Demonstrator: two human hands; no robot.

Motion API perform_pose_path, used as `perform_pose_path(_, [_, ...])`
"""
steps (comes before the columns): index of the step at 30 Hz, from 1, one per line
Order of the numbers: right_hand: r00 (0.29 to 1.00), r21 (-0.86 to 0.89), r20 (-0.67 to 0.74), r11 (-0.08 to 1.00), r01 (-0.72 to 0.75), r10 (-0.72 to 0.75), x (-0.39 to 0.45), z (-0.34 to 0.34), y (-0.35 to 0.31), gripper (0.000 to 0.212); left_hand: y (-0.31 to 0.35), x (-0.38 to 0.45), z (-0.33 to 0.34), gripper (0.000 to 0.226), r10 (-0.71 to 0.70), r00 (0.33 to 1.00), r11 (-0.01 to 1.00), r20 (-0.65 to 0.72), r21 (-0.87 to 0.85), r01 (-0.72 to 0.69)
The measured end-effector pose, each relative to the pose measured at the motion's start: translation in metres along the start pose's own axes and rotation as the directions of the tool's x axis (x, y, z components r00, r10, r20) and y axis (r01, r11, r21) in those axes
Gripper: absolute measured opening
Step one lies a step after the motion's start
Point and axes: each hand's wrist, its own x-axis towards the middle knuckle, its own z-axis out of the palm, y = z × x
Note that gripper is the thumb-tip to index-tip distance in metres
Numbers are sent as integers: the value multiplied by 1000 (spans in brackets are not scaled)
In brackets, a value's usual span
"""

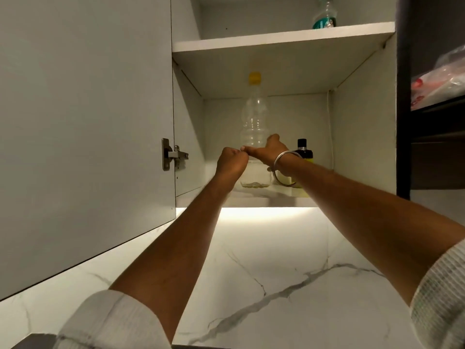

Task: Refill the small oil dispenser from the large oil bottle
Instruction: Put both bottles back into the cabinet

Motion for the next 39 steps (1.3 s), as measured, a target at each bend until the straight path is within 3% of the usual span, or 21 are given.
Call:
perform_pose_path(9, [996,-34,5,996,-88,88,42,31,17,99,-25,48,9,13,-85,992,995,94,55,80])
perform_pose_path(17, [994,-80,-28,991,-110,108,57,36,27,100,-33,64,22,37,-169,976,981,135,116,154])
perform_pose_path(23, [995,-104,-42,990,-95,91,44,28,27,99,-29,53,18,49,-131,988,966,78,233,109])
perform_pose_path(27, [996,-167,-86,985,-34,20,20,16,27,88,-17,25,5,53,-66,997,930,50,366,43])
perform_pose_path(30, [988,-312,-110,947,73,-112,-9,4,27,74,-7,-6,-4,52,56,998,878,23,475,-60])
perform_pose_path(34, [944,-526,-78,817,235,-322,-65,-19,29,65,10,-58,-11,50,216,976,788,-6,592,-170])
perform_pose_path(39, [904,-670,15,667,327,-428,-139,-53,34,63,25,-141,-22,55,353,936,669,0,699,-252])
